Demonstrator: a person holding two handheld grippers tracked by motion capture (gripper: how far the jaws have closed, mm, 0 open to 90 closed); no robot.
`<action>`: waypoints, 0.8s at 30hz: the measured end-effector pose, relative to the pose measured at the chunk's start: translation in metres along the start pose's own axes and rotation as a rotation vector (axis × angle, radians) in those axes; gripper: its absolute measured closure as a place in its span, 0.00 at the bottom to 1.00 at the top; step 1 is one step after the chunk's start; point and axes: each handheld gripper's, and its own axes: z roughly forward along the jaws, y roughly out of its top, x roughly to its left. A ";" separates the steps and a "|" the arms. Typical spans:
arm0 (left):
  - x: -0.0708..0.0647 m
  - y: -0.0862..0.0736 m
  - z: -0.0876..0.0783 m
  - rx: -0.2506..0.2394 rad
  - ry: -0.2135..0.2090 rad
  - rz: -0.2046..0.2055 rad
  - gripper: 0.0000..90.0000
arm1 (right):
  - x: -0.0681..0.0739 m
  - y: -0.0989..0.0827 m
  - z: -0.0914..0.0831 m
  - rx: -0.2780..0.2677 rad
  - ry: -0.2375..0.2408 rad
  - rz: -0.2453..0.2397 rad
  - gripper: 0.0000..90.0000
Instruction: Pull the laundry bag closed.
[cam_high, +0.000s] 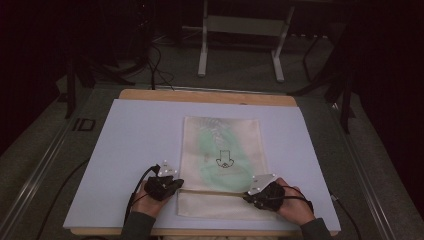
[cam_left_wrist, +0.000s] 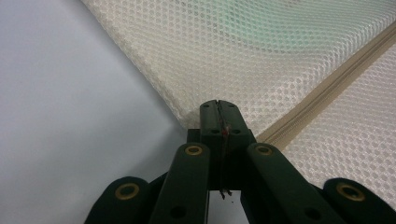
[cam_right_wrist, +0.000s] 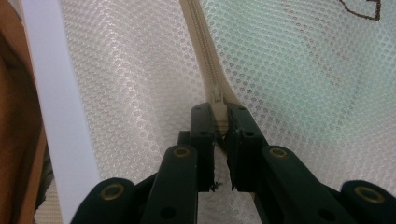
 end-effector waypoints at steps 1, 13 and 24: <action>0.000 0.000 0.000 0.000 0.000 0.001 1.00 | 0.000 0.000 0.000 0.002 -0.001 -0.004 0.92; 0.000 0.000 0.000 -0.001 0.000 -0.001 1.00 | -0.001 -0.005 -0.004 0.005 -0.005 0.003 0.92; 0.000 0.000 0.000 0.002 0.001 0.003 1.00 | -0.006 -0.013 -0.009 0.019 -0.016 0.026 0.92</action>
